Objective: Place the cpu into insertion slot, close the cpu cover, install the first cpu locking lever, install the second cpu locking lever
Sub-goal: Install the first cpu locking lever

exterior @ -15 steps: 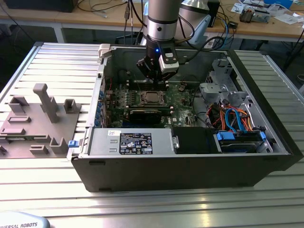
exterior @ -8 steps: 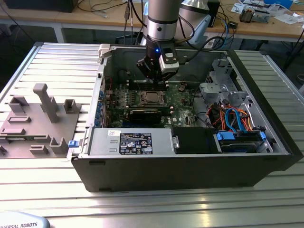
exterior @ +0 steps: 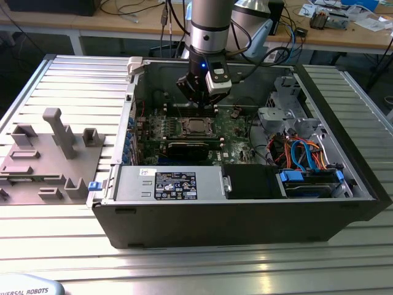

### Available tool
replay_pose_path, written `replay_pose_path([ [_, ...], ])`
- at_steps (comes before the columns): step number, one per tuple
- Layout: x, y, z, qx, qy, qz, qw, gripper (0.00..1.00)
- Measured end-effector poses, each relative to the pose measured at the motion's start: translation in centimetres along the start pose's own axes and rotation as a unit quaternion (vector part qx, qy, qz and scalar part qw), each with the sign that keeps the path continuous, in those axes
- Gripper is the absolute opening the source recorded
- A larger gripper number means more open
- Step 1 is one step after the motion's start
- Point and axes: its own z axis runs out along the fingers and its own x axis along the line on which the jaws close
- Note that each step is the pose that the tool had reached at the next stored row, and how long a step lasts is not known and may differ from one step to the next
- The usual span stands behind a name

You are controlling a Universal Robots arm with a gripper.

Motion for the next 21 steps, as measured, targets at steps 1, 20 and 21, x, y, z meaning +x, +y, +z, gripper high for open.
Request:
replay_pose_path([
  [1,0.0,0.0,0.0,0.0,0.0,0.0,1.0,0.11],
  [20,0.0,0.0,0.03,0.0,-0.0001,-0.005,1.0,0.11],
  [21,0.0,0.0,0.03,-0.0001,-0.0002,-0.006,1.0,0.11],
])
